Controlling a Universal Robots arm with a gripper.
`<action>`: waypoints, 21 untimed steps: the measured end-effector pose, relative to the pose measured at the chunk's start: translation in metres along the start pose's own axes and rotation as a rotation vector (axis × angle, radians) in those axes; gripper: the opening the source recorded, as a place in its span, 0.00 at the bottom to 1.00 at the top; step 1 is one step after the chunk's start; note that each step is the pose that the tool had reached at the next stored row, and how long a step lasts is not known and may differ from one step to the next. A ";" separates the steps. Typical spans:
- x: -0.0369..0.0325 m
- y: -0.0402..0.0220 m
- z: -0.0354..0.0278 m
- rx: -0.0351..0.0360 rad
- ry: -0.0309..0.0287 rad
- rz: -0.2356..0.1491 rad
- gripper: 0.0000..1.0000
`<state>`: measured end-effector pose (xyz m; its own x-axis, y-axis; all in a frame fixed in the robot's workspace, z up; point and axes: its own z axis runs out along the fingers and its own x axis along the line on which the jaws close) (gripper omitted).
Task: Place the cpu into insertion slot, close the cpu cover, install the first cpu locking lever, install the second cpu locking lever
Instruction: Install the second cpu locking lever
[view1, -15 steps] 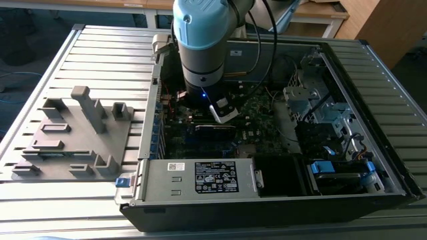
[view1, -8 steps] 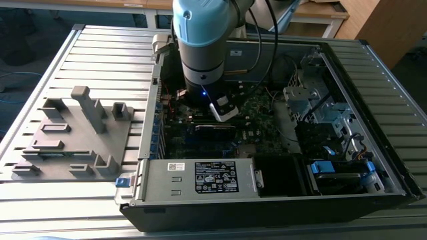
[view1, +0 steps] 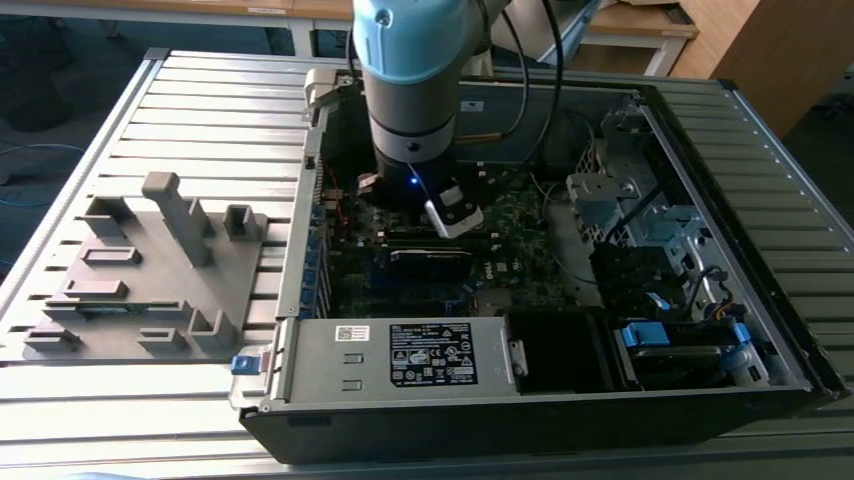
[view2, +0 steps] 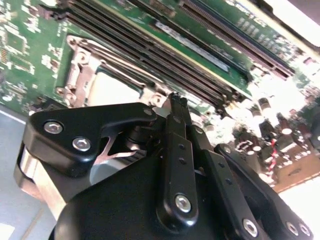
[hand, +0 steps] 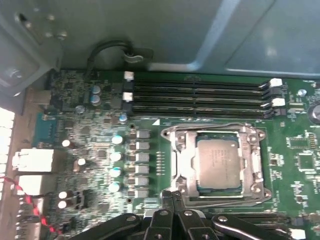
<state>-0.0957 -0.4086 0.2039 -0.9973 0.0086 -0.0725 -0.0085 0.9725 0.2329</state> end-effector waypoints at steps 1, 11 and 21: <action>-0.0027 0.0004 0.0003 0.0000 -0.0001 0.000 0.11; -0.0232 0.0109 0.0044 0.0106 -0.0009 0.003 0.11; -0.0286 0.0306 0.0095 0.0525 -0.0007 0.000 0.11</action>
<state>-0.0668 -0.3769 0.2039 -0.9973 0.0092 -0.0730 -0.0042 0.9834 0.1817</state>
